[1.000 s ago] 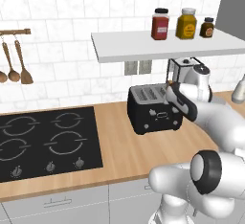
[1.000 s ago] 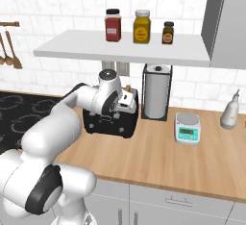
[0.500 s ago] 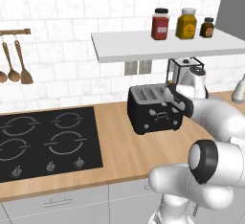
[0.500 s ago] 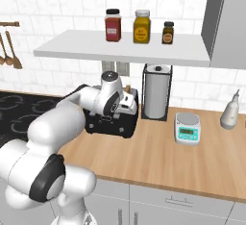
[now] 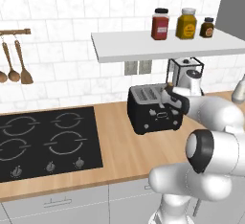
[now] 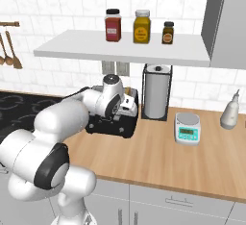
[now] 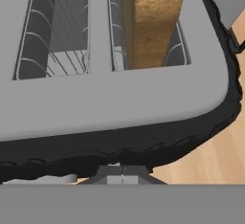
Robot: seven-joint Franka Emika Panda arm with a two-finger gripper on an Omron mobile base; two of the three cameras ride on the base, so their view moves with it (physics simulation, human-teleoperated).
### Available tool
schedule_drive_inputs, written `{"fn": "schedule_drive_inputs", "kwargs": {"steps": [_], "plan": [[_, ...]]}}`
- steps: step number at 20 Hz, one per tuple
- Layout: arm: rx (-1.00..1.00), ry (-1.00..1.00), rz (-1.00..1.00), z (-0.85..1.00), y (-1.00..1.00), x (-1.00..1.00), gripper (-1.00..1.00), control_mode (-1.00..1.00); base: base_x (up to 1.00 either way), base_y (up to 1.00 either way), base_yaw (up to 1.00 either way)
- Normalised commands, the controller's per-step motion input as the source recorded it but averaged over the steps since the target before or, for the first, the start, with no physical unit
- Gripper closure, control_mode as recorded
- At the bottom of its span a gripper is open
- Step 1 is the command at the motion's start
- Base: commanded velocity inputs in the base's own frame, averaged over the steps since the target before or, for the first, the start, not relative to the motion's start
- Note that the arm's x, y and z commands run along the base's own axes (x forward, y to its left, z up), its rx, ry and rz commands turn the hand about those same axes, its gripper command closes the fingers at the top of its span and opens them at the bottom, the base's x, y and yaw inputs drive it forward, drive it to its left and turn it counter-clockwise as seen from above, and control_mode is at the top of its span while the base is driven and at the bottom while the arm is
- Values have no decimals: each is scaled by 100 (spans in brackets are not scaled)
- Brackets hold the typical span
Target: Start the toaster. Once the lever pops up, take the bread to the plate on the dining counter.
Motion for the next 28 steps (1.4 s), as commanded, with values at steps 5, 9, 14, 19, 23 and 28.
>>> {"fn": "schedule_drive_inputs", "kwargs": {"steps": [5,9,14,19,23,28], "plan": [[0,1,0,-23,0,18,100,-100,0,0,0],[0,1,0,-30,0,1,100,-100,0,0,0],[1,2,0,-40,0,-1,100,-100,0,0,0],[3,2,0,-45,0,-15,100,-100,0,0,0],[5,0,0,-42,0,-23,100,-100,0,0,0],[5,0,0,-40,6,-12,100,-100,0,0,0]]}}
